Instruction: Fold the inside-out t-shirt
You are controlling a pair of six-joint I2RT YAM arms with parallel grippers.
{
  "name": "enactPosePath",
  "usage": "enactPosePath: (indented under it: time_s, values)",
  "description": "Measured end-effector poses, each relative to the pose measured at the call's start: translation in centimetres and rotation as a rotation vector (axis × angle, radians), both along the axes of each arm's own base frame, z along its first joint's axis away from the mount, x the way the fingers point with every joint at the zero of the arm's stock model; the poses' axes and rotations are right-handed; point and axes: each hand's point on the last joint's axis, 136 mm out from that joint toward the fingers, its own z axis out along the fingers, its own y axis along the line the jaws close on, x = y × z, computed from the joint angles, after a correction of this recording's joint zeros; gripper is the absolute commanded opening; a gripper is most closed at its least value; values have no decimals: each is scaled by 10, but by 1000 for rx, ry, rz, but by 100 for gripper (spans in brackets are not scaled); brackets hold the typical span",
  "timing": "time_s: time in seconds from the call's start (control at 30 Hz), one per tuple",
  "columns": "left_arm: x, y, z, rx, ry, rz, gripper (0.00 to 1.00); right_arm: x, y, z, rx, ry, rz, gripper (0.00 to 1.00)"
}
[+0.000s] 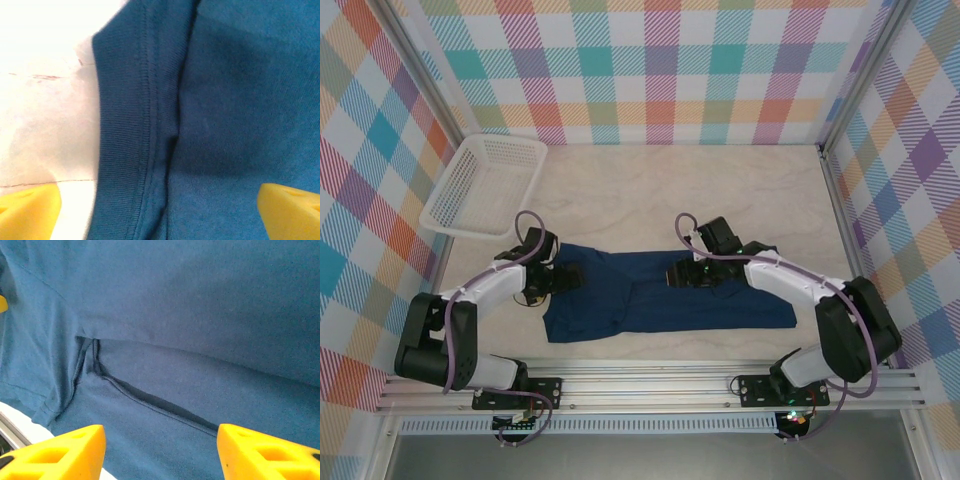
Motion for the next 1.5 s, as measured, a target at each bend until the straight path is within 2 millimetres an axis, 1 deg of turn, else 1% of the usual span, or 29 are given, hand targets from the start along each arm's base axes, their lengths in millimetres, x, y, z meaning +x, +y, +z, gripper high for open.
enactPosePath:
  time_s: [0.07, 0.23, 0.33, 0.47, 0.53, 0.63, 0.83, 0.93, 1.03, 1.13, 1.33, 1.43, 1.47, 1.5]
  values:
    - [0, -2, -1, 23, 4, -20, 97, -1, 1, -3, 4, 15, 2, 60]
    - [-2, -6, -3, 71, 17, -70, 93, -1, 5, -1, 23, 22, 2, 60]
    - [-1, -14, -3, 77, 16, -104, 90, -1, 6, -2, 30, 29, -3, 60]
    - [-4, -32, -3, 55, 15, -167, 88, -1, 7, -6, 30, 40, -4, 60]
    - [-4, -37, -3, 60, 18, -187, 87, -1, 7, -7, 31, 44, -5, 60]
    - [-4, -36, -5, 79, 23, -190, 80, 0, 8, -7, 33, 43, -5, 60]
    - [-5, -35, -8, 127, 22, -203, 59, 2, 9, -6, 39, 36, -8, 60]
    - [-4, -38, -8, 136, 17, -215, 51, 2, 9, -6, 42, 33, -9, 60]
    - [-4, -43, -8, 136, 12, -224, 47, 3, 10, -8, 40, 41, -14, 60]
    - [-3, -49, -8, 127, 1, -234, 40, 2, 9, -12, 34, 51, -15, 60]
    - [1, -64, -7, 79, -24, -235, 22, 2, 9, -13, 34, 57, -20, 59]
    - [3, -81, -7, 7, -47, -253, 10, 2, 9, -13, 33, 58, -20, 59]
    - [3, -85, -6, -11, -56, -259, 1, 2, 9, -13, 33, 58, -20, 60]
    - [4, -88, -5, -23, -66, -262, 0, 2, 9, -13, 33, 58, -20, 59]
